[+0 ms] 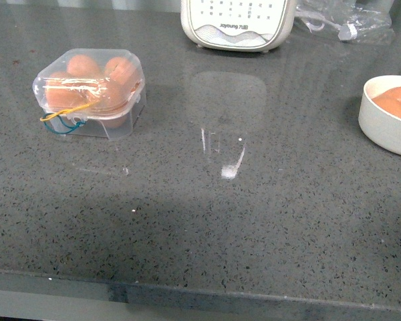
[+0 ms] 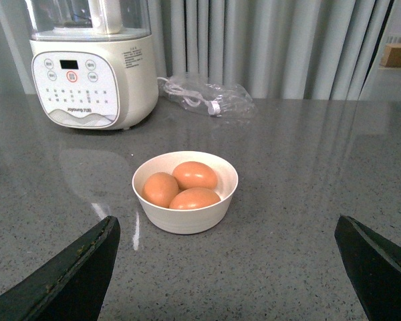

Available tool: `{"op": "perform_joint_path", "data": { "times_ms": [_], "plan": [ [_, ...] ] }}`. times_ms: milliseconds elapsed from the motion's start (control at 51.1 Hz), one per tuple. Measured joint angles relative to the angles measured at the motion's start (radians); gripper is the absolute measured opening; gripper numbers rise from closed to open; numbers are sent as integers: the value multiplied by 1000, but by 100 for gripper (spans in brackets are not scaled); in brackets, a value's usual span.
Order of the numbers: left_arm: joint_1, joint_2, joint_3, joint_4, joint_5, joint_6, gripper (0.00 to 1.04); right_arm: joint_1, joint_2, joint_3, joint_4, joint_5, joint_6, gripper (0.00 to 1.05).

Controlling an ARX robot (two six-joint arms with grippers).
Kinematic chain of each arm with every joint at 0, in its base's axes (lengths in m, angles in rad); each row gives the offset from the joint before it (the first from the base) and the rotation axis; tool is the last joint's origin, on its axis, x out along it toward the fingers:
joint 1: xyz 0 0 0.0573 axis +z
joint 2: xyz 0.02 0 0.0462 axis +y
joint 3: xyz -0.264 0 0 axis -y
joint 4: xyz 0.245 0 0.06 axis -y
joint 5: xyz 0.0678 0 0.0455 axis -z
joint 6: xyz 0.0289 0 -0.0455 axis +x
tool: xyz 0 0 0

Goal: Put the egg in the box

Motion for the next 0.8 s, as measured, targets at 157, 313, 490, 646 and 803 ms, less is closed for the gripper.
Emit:
{"op": "perform_joint_path", "data": {
  "times_ms": [157, 313, 490, 646, 803],
  "plan": [
    [0, 0, 0, 0, 0, 0, 98, 0, 0, 0, 0, 0, 0, 97],
    [0, 0, 0, 0, 0, 0, 98, 0, 0, 0, 0, 0, 0, 97],
    [0, 0, 0, 0, 0, 0, 98, 0, 0, 0, 0, 0, 0, 97],
    [0, 0, 0, 0, 0, 0, 98, 0, 0, 0, 0, 0, 0, 97],
    [0, 0, 0, 0, 0, 0, 98, 0, 0, 0, 0, 0, 0, 97]
  ]
}}
